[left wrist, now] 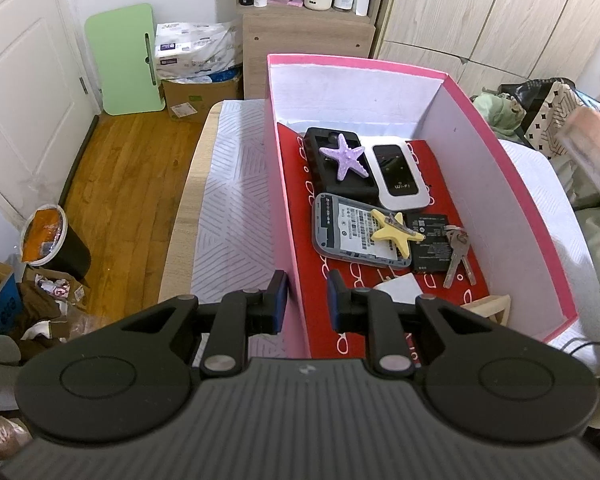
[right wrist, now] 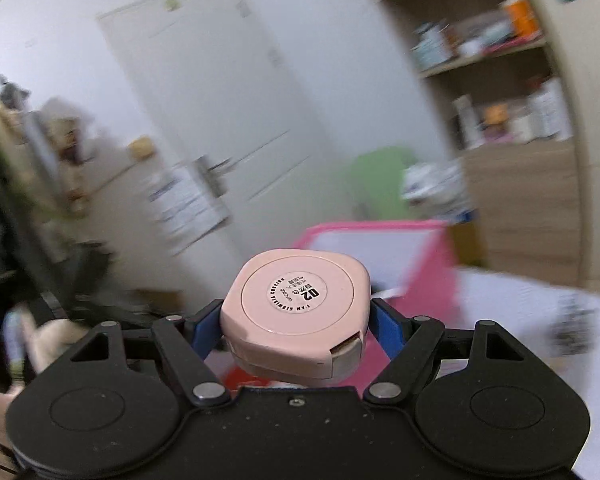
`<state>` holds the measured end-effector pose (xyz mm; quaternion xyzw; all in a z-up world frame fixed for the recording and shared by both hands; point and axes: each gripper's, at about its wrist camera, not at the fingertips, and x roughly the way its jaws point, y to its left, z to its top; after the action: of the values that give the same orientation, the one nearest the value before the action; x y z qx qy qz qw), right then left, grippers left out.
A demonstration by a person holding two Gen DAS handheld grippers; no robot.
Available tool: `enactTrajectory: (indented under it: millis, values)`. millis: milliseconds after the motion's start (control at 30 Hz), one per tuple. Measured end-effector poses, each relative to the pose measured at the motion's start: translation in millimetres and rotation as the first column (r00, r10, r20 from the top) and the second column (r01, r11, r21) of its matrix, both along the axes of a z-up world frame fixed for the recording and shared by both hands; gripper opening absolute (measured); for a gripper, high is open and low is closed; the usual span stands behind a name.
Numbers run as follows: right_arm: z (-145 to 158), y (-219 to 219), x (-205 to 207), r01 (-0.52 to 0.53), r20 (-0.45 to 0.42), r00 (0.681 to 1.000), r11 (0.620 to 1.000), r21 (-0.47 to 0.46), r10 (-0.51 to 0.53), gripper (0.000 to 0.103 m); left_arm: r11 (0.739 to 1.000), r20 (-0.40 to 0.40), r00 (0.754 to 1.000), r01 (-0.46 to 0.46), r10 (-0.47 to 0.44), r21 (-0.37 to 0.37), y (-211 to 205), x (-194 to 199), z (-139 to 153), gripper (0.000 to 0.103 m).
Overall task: Organize rigid objects
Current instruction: 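Carry the pink tape measure into the box and release it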
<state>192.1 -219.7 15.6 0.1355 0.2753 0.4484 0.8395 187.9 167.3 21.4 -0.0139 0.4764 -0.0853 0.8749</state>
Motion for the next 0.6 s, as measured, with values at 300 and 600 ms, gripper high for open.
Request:
enactTrajectory:
  millis: [300,600]
  values:
    - [-21,124,27,-0.272,-0.311,0.926,0.950,-0.154,0.215,0.081,0.999,0.011,1.000,-0.009,0.009,-0.046,7,-1,-1,0.018]
    - [-68,161,36,-0.251,-0.471,0.876,0.930,-0.269,0.100,0.081,0.997,0.017,1.000,-0.010,0.011,-0.083,13,2,-3,0.018]
